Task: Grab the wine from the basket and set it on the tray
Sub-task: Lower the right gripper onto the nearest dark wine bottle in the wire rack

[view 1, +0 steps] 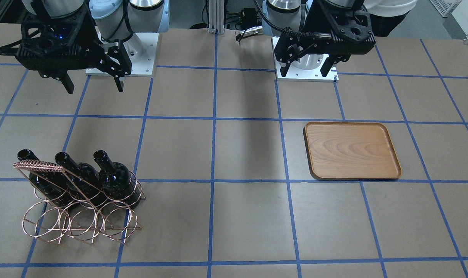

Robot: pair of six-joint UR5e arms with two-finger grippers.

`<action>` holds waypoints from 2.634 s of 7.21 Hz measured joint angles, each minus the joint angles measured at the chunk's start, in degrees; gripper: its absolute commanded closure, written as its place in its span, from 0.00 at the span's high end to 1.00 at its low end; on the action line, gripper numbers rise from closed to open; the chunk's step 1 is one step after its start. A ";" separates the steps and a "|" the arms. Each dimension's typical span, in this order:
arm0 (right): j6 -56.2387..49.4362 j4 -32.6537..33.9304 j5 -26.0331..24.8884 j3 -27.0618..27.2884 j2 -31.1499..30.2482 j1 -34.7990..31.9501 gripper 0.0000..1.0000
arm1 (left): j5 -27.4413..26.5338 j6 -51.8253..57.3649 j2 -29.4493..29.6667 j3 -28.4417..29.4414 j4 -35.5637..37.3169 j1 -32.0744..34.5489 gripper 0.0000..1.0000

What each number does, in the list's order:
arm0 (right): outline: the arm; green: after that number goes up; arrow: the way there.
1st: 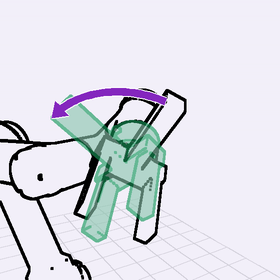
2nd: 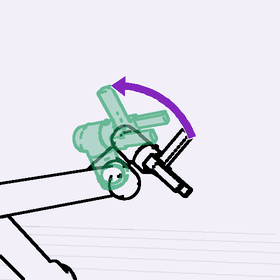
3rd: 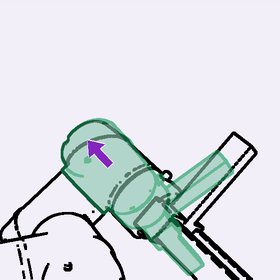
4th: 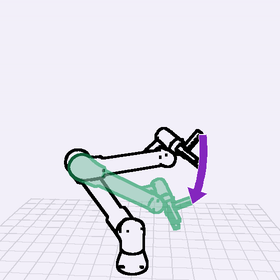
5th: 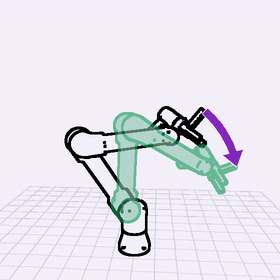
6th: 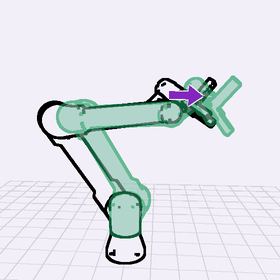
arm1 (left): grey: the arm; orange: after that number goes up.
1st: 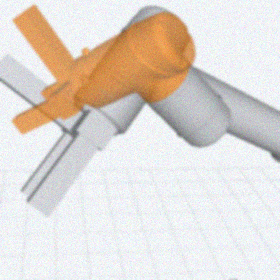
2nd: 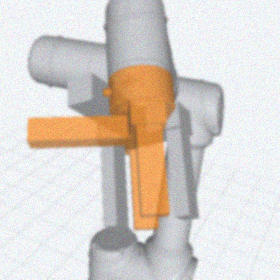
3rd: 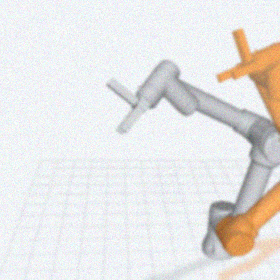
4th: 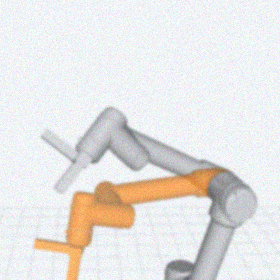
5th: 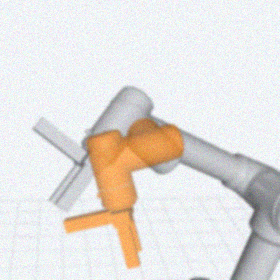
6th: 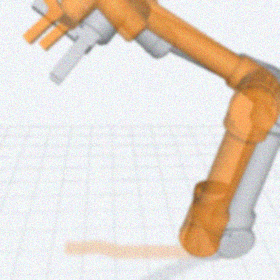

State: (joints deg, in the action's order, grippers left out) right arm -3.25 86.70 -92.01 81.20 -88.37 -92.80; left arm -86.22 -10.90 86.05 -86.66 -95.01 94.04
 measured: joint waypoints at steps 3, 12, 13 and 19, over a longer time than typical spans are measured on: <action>-0.51 0.62 0.11 0.48 0.16 0.33 0.98 | 0.00 0.00 -0.01 0.00 0.00 0.00 1.00; -7.86 21.46 0.38 11.61 7.57 10.14 0.89 | 0.00 0.00 -0.01 0.00 0.26 -0.05 1.00; -7.80 22.56 0.42 11.61 8.40 10.00 0.83 | 0.00 0.00 -0.01 0.00 0.26 -0.03 1.00; -8.77 22.58 0.18 11.70 9.42 10.12 0.49 | 0.00 0.00 -0.01 0.00 0.27 0.00 1.00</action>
State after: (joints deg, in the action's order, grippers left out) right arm -12.02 109.28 -91.83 92.90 -78.95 -82.68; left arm -86.22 -10.90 86.05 -86.66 -94.74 94.04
